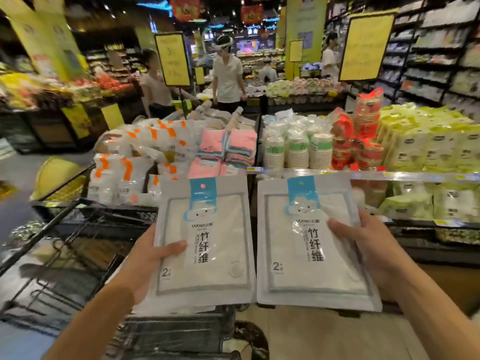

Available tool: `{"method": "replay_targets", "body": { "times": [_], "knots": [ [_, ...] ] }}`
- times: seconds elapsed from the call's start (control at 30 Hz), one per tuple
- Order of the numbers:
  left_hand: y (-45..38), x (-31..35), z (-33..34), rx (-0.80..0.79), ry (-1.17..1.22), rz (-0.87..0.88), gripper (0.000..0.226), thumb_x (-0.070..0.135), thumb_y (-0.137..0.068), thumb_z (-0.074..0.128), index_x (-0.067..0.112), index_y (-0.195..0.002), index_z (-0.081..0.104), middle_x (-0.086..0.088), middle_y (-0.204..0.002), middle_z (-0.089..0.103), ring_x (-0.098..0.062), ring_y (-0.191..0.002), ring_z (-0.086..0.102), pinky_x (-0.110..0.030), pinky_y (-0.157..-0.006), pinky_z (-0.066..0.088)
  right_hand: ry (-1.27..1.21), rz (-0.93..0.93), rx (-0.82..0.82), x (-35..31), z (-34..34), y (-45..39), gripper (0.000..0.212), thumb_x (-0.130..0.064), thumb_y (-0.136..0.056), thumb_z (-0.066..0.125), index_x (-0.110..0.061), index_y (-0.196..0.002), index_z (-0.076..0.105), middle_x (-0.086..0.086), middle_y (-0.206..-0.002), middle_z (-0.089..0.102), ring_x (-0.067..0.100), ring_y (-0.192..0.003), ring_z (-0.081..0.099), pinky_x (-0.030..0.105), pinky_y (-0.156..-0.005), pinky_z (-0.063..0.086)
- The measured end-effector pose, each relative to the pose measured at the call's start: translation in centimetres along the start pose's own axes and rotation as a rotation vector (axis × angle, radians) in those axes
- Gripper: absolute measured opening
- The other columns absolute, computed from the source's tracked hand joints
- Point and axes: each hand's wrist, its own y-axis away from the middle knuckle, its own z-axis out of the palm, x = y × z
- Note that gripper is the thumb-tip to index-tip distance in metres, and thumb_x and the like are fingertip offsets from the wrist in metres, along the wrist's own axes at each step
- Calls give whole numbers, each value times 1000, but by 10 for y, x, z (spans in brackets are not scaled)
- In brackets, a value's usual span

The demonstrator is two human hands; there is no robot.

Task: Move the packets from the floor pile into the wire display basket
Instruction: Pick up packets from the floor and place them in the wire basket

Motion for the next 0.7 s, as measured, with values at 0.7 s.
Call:
{"method": "replay_targets", "body": {
  "times": [0.7],
  "knots": [
    [61,-36,-273,356,87,-105,54,0,-75,81,14,-123,60,-22,-110,75,-47,-96,73,-68,-90,54,42,181,-282,87,285,-20,33,-6,-95,67,-9,-128,62,21,-111,76,44,-101,73,67,-95,53]
  ]
}}
